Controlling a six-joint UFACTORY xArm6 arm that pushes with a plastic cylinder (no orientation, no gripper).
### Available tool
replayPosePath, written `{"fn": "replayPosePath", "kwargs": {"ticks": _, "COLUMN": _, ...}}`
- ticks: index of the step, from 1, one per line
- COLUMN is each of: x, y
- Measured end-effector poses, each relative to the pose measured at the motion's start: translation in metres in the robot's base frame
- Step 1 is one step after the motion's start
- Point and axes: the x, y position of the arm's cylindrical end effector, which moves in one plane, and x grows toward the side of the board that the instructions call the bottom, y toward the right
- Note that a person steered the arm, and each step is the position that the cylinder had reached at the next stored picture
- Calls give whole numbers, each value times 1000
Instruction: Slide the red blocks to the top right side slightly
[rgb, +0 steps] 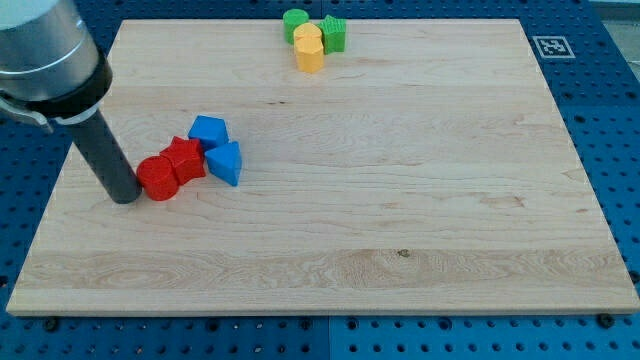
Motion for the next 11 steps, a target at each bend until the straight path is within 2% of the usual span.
{"fn": "replayPosePath", "kwargs": {"ticks": 7, "x": -7, "y": 29}}
{"fn": "replayPosePath", "kwargs": {"ticks": 8, "x": 11, "y": 29}}
{"fn": "replayPosePath", "kwargs": {"ticks": 9, "x": 40, "y": 54}}
{"fn": "replayPosePath", "kwargs": {"ticks": 11, "x": 55, "y": 234}}
